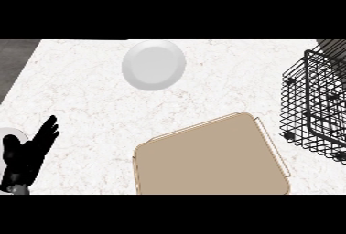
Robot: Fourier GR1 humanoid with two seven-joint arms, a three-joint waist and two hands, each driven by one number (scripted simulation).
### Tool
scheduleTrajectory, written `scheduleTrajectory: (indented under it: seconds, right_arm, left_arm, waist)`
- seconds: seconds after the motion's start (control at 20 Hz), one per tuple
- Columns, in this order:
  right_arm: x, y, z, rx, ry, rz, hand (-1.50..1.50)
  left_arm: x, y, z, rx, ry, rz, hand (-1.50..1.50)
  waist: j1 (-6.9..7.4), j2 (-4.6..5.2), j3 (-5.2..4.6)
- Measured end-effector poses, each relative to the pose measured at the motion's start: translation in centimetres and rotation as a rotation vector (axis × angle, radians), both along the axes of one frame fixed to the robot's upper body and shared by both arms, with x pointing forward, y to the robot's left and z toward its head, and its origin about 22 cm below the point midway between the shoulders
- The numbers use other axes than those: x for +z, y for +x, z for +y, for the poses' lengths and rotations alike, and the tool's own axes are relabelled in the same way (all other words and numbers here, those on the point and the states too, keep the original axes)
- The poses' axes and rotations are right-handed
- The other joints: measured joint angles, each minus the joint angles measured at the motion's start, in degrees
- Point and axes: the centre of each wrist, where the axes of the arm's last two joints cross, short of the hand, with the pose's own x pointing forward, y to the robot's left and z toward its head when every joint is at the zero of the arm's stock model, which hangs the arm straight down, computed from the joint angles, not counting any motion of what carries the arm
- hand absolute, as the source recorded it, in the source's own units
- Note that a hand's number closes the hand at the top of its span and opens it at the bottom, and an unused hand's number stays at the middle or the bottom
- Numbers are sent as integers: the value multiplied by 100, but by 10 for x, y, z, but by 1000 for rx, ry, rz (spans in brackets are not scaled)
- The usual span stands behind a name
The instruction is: Pick the sweet potato from the tray and place it in the tiered basket
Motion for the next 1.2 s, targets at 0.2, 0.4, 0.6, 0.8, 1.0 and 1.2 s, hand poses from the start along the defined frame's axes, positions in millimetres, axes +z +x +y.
scheduleTrajectory:
  seconds: [0.2,0.4,0.6,0.8,1.0,1.2]
  right_arm:
    - [-13,6,-10,-108,73,156,-150]
    - [-26,8,-27,-237,120,260,-150]
    - [-33,5,-40,-296,209,255,-150]
    - [-30,6,-39,-267,287,171,-150]
    - [-3,0,-45,-237,387,6,-150]
    - [24,-17,-66,-282,520,-115,-150]
  left_arm:
    - [1,2,-2,-3,-4,0,0]
    - [4,0,2,1,-2,3,0]
    - [6,-2,5,4,-1,0,0]
    - [6,0,7,5,-5,-1,0]
    - [5,2,6,12,-7,0,0]
    - [1,-2,5,14,-6,7,0]
  waist:
    - [-5,3,6]
    - [3,-9,-16]
    - [-22,-10,-2]
    - [-22,-3,7]
    - [-48,-8,12]
    - [-89,-22,10]
